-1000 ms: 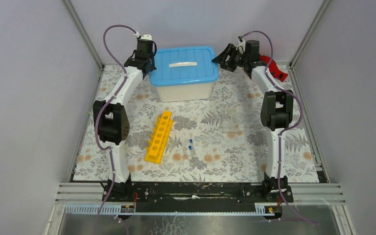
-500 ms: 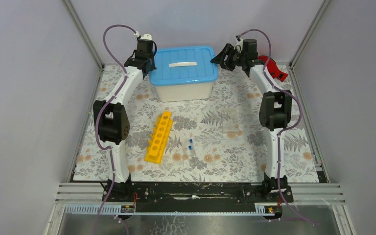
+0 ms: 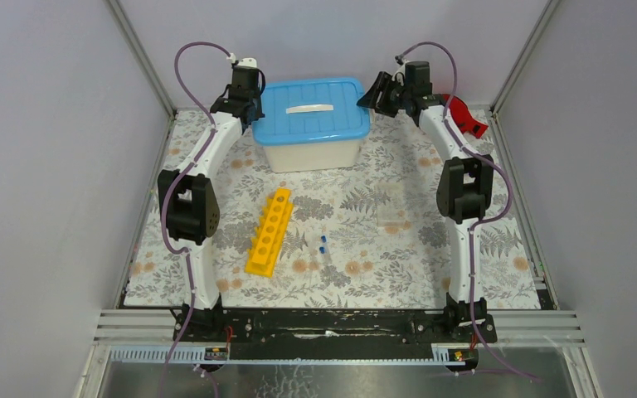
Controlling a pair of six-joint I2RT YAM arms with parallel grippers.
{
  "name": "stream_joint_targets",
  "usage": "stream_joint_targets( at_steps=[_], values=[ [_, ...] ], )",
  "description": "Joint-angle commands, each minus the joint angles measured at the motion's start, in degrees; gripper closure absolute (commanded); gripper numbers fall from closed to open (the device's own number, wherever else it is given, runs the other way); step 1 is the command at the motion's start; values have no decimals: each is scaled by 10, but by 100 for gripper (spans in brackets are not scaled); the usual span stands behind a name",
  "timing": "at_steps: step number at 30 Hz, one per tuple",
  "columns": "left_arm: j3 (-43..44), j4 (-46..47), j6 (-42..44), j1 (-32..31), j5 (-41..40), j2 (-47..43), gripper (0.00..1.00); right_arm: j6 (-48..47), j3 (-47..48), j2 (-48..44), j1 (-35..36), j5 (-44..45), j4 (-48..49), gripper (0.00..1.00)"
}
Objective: Organize the chemistry lab equipment
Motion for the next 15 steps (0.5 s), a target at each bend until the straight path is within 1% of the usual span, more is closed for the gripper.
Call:
stream_joint_targets(
  at_steps=[1,15],
  values=[
    [-23,-52,-8,-1,19,37,100,-29,33,-33,37,16,-59,50],
    [-33,-54,-20,-1,35,35,100,-73,72,-42,78,92,-131,58]
  ],
)
